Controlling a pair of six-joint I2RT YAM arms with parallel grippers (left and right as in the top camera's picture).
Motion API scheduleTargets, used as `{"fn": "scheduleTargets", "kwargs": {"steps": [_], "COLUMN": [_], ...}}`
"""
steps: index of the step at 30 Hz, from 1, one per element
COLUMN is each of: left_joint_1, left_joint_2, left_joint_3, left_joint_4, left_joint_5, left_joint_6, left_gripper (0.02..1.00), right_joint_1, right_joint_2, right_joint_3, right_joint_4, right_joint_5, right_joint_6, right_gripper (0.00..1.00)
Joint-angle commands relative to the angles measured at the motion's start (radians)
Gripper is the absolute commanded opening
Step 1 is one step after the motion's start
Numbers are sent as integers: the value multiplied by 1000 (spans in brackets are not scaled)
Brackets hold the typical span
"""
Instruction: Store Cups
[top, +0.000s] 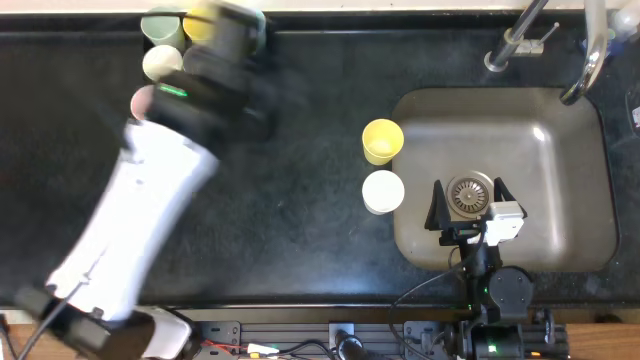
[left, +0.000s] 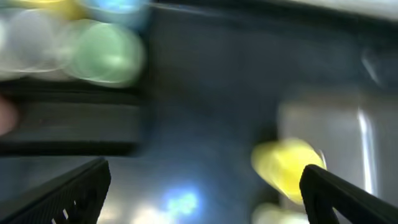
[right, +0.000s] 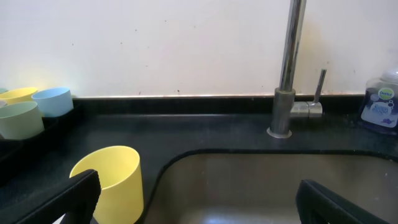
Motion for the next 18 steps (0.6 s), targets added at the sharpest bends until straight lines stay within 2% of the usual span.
{"fn": "scheduleTargets", "kwargs": {"steps": [1,4,6,13,18], "left_joint_1": [-288,-372,-375,-244,-161], "left_joint_2": [105,149,175,285,343], "left_joint_3": [-9,-9,-9,-9,-9], "left_joint_4": [55,78,74,71,68], "left_joint_5": [-239,-208,-135,153,232], "left_joint_6": [-17,-82,-119,-122,-149], "left_gripper": [998,998,998,998,998], "right_joint_1": [-6,-6,-6,-6,-6], "right_joint_2": [-9,-9,-9,-9,-9], "right_joint_3": [-14,-13,-14,-14,-14], "right_joint_4": [5,5,5,5,5], "right_joint_5": [-6,-6,-6,-6,-6], "right_joint_6": [4,4,4,4,4], "right_gripper": [998,996,998,996,996]}}
